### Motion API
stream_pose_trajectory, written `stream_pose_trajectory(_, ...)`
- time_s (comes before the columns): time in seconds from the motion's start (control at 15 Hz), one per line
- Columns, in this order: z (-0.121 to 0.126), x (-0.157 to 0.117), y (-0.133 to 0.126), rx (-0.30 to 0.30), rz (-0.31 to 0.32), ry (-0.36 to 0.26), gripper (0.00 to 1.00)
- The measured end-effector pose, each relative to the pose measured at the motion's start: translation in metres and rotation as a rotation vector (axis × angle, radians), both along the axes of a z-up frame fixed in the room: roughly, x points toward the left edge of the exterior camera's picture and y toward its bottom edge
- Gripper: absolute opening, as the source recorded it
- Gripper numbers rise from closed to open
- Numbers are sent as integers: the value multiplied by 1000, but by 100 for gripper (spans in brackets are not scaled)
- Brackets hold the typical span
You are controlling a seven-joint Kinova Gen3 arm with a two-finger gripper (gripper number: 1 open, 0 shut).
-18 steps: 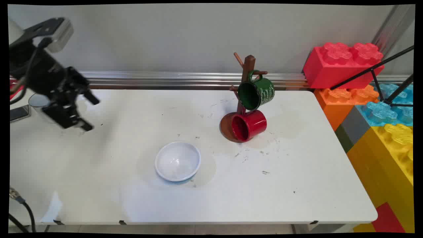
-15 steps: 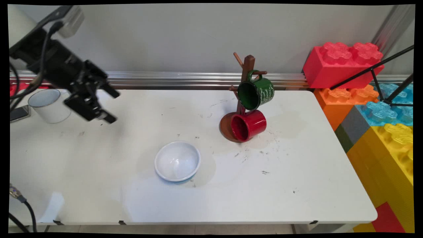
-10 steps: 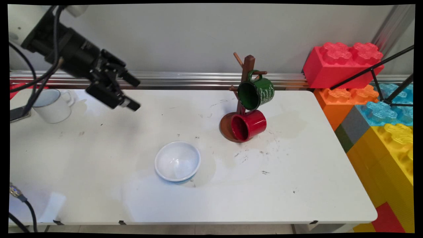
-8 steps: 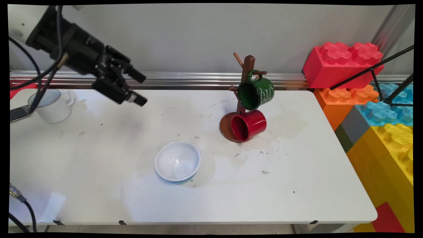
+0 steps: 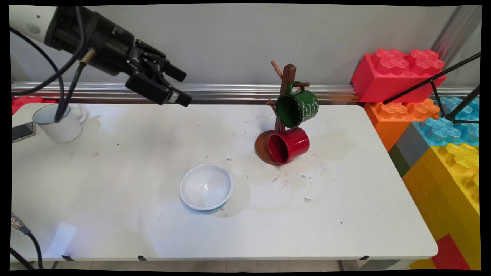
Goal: Pick up the green mug from the rack
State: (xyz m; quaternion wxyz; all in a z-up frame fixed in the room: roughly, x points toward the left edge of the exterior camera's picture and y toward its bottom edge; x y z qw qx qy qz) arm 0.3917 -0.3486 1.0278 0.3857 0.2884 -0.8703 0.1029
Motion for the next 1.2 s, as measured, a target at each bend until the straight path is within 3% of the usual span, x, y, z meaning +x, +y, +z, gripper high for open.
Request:
stream_pose_trajectory(0.6, -13, -33, -5, -19, 47, 58, 100)
stream_pose_trajectory(1.2, -43, -101, -18, 55, 174, 126, 100)
